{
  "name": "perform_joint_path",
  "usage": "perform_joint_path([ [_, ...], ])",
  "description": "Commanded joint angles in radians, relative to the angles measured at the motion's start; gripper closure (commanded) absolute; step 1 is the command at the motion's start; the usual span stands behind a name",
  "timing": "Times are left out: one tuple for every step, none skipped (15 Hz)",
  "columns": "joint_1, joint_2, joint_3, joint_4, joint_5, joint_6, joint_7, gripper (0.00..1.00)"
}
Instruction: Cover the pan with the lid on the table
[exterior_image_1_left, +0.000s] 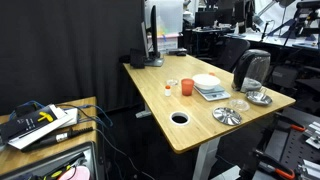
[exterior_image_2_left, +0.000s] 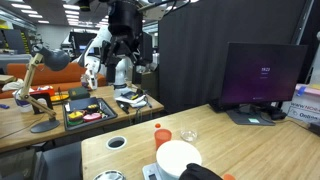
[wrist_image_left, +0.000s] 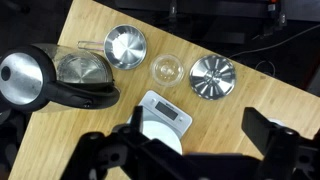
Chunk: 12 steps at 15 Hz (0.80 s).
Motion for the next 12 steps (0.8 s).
perform_joint_path([
  [0.003, 0.0, -0.003, 0.001, 0.0, -0.001, 0.001, 0.0],
  [0.006, 0.005, -0.005, -0.009, 0.017, 0.005, 0.0, 0.0],
  [0.009, 0.004, -0.006, -0.022, 0.028, 0.01, -0.007, 0.0],
  [0.014, 0.0, -0.007, -0.043, 0.044, 0.011, -0.017, 0.0],
  [0.019, -0.004, -0.006, -0.065, 0.055, 0.013, -0.026, 0.0],
  [0.024, -0.007, -0.006, -0.089, 0.069, 0.012, -0.037, 0.0],
  [0.032, -0.01, -0.004, -0.116, 0.078, 0.01, -0.05, 0.0],
  [0.036, -0.007, 0.006, -0.137, 0.053, -0.002, -0.05, 0.0],
  [0.031, 0.006, 0.004, -0.108, 0.06, -0.002, -0.02, 0.0],
  [0.035, 0.006, 0.006, -0.128, 0.059, -0.001, -0.022, 0.0],
  [0.038, 0.006, 0.008, -0.135, 0.058, -0.001, -0.023, 0.0],
  [0.038, 0.005, 0.008, -0.135, 0.058, -0.001, -0.024, 0.0],
])
